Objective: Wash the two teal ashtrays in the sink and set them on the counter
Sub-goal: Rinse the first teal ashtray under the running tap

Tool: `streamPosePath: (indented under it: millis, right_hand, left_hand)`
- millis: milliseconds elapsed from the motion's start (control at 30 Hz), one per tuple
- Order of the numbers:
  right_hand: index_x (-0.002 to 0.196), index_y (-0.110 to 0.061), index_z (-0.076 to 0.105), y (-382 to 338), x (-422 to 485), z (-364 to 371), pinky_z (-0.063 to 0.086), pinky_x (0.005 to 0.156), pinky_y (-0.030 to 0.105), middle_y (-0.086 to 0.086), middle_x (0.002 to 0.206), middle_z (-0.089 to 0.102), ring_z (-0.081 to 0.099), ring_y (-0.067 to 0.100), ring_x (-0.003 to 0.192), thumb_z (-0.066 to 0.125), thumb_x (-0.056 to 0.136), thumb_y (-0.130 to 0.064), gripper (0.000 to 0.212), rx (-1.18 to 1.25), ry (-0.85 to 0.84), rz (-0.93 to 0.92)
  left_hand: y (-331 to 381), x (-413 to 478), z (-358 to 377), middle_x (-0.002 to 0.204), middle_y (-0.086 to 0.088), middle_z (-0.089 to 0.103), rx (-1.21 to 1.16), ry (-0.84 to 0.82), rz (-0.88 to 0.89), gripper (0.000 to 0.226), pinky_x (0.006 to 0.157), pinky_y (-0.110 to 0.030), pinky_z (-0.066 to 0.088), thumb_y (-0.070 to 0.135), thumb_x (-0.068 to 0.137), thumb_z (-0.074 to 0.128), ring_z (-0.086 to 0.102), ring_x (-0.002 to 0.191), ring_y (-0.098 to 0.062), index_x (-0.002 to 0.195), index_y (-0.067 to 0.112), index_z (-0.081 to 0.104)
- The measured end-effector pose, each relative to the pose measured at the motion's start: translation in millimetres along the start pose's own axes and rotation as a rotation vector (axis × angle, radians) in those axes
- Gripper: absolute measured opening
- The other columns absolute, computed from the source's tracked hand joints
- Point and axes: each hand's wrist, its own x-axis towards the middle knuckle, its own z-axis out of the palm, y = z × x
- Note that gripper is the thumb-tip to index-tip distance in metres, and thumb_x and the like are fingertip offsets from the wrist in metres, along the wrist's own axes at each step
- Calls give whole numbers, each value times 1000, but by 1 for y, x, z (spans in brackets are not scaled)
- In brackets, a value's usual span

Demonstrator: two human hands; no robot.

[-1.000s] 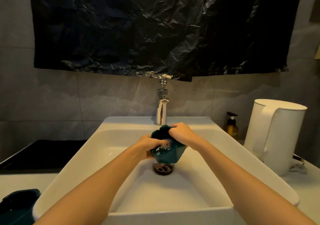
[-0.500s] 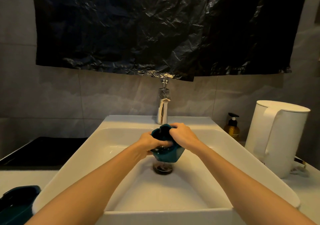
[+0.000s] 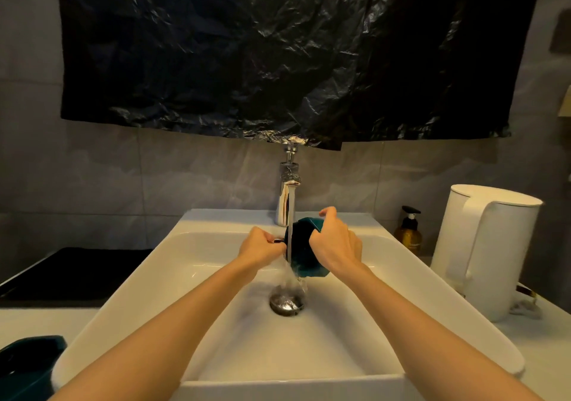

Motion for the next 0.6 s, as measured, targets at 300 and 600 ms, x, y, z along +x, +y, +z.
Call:
streamPosePath:
  millis: [300, 600]
  right_hand:
    - [125, -19, 29, 2, -8, 6, 39, 66, 37, 6, 114, 55, 57, 30, 92, 45, 96, -22, 33, -62, 219, -388]
    - [100, -33, 13, -11, -9, 19, 50, 69, 36, 5, 112, 40, 52, 26, 96, 69, 77, -16, 63, 325, -166, -440]
  left_hand:
    - [35, -15, -13, 122, -26, 58, -1282, -354, -434, 38, 102, -39, 40, 20, 97, 50, 53, 120, -32, 120, -10, 50]
    - [38, -16, -24, 115, -20, 61, -1080, -158, -334, 25, 92, -38, 46, 10, 94, 54, 56, 114, -30, 114, -4, 56]
